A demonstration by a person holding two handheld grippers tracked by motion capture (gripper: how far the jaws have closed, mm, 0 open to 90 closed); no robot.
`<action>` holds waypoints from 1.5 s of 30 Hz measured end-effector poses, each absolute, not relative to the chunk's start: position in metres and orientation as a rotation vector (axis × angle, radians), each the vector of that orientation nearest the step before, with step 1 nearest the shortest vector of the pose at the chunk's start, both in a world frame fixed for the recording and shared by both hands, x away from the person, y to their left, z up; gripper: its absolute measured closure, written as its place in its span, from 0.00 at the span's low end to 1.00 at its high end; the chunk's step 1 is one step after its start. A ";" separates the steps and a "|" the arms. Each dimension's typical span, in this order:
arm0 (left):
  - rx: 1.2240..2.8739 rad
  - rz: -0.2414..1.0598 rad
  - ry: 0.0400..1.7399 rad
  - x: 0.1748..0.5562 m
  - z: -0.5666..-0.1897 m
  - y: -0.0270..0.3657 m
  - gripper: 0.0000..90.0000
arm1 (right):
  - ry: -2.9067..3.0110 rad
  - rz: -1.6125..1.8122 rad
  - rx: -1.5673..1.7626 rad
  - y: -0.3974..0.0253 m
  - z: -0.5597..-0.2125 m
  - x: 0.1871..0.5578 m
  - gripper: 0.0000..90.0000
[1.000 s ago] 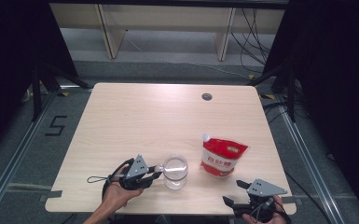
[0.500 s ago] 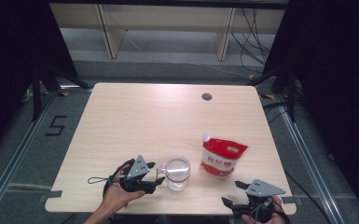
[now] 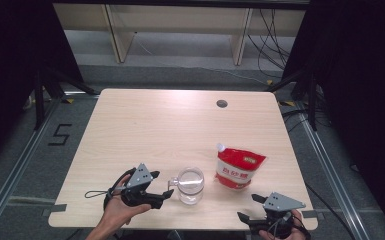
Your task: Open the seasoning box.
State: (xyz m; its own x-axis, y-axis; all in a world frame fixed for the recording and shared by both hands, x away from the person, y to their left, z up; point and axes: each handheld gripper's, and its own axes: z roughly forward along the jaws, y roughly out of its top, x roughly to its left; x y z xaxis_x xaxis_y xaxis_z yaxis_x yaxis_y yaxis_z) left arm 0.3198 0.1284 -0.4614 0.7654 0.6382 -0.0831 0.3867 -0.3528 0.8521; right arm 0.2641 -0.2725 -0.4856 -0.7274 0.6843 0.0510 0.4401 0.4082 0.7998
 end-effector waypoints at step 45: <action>1.893 0.317 0.657 0.320 -0.447 0.123 0.98 | 2.389 1.245 0.954 -0.256 -0.484 0.265 0.29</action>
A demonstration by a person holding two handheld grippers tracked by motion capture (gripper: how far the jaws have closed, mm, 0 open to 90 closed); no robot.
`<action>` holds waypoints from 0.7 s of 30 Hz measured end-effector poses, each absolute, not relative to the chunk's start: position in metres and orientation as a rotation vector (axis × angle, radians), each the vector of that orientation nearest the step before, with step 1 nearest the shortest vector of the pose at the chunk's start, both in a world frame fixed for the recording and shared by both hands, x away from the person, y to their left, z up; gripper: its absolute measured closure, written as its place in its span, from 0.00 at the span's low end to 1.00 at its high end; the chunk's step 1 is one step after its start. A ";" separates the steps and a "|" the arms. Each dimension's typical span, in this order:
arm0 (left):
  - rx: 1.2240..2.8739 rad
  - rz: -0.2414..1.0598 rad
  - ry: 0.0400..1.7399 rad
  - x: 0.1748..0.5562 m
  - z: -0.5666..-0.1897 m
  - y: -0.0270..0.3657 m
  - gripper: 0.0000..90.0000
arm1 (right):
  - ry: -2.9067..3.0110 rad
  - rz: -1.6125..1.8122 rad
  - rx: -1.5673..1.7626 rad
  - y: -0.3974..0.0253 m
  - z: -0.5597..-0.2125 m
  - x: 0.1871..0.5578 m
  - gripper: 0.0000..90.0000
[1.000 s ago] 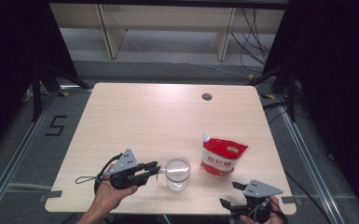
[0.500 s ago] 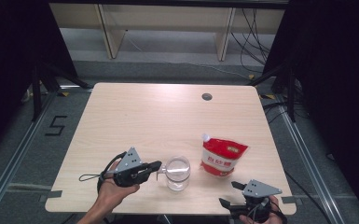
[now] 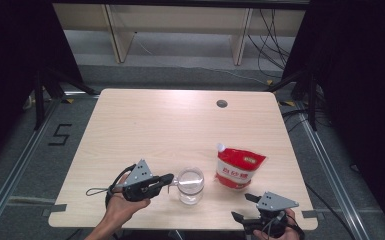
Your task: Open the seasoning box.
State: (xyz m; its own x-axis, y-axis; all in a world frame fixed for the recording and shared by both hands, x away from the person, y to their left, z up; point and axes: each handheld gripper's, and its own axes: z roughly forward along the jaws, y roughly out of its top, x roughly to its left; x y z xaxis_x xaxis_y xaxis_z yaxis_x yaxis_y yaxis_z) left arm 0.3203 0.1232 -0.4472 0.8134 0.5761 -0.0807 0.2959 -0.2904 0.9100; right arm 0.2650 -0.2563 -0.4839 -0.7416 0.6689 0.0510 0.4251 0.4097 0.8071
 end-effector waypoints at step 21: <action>1.881 0.325 0.686 0.317 -0.451 0.125 0.98 | 2.356 1.344 0.791 -0.230 -0.477 0.269 0.62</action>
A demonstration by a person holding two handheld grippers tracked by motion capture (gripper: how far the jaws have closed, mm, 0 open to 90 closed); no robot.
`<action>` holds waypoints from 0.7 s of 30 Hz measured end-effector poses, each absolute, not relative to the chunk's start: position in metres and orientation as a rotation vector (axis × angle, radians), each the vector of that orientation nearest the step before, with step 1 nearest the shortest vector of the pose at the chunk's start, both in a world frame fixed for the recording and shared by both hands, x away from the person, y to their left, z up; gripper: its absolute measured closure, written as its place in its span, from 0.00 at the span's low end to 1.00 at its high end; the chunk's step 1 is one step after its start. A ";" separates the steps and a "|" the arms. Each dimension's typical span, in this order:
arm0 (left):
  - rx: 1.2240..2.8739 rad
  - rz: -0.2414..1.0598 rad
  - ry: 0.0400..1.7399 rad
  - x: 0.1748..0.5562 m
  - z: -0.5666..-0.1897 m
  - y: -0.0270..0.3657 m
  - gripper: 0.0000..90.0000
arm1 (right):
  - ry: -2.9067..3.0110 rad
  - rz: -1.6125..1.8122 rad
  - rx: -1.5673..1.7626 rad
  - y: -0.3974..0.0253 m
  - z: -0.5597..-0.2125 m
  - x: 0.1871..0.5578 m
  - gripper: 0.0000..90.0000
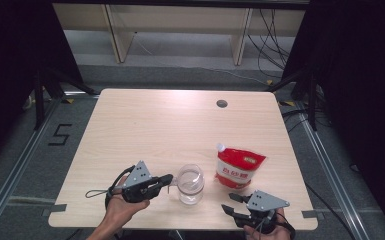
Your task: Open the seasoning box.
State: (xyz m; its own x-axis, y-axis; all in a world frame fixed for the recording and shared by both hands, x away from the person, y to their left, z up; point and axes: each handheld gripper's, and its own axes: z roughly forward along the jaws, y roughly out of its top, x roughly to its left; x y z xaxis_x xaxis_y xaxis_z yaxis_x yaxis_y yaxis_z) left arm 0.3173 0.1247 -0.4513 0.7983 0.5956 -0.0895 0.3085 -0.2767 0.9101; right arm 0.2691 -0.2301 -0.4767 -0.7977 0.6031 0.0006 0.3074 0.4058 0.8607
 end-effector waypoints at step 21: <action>1.881 0.326 0.683 0.317 -0.451 0.125 0.98 | 2.273 1.436 0.637 -0.191 -0.462 0.291 0.90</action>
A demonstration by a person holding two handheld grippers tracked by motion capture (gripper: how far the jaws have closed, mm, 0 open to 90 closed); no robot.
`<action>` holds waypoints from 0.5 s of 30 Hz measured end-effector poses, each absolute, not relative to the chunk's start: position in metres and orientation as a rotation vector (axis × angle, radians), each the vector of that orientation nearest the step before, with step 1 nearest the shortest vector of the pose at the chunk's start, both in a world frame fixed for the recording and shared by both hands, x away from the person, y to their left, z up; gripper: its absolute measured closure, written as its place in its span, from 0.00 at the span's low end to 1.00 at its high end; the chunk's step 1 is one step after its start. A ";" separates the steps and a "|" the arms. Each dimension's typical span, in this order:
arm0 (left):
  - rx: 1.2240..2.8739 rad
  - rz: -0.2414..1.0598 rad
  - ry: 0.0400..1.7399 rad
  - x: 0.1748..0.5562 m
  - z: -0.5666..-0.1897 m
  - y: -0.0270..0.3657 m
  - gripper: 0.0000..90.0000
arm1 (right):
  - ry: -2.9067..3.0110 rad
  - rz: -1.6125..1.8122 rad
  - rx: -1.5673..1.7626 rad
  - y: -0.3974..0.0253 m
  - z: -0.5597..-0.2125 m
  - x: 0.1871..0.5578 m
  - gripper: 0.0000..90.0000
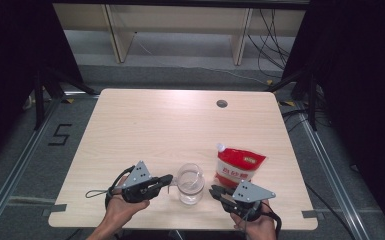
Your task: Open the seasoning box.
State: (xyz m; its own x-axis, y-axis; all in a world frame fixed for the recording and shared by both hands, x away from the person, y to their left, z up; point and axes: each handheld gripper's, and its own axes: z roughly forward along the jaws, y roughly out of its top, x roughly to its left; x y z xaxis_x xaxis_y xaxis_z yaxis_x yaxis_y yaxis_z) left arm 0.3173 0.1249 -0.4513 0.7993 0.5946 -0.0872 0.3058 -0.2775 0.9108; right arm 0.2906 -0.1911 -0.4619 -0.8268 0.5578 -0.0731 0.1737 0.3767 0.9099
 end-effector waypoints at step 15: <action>1.882 0.332 0.679 0.317 -0.452 0.125 0.99 | 2.282 1.450 0.582 -0.168 -0.453 0.304 0.95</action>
State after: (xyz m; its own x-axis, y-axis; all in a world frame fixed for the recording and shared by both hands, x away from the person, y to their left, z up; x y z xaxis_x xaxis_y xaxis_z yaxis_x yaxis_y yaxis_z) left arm 0.3169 0.1248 -0.4517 0.7996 0.5949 -0.0819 0.3014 -0.2796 0.9116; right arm 0.3035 -0.1683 -0.4528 -0.8449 0.5273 -0.0900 0.1424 0.3838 0.9124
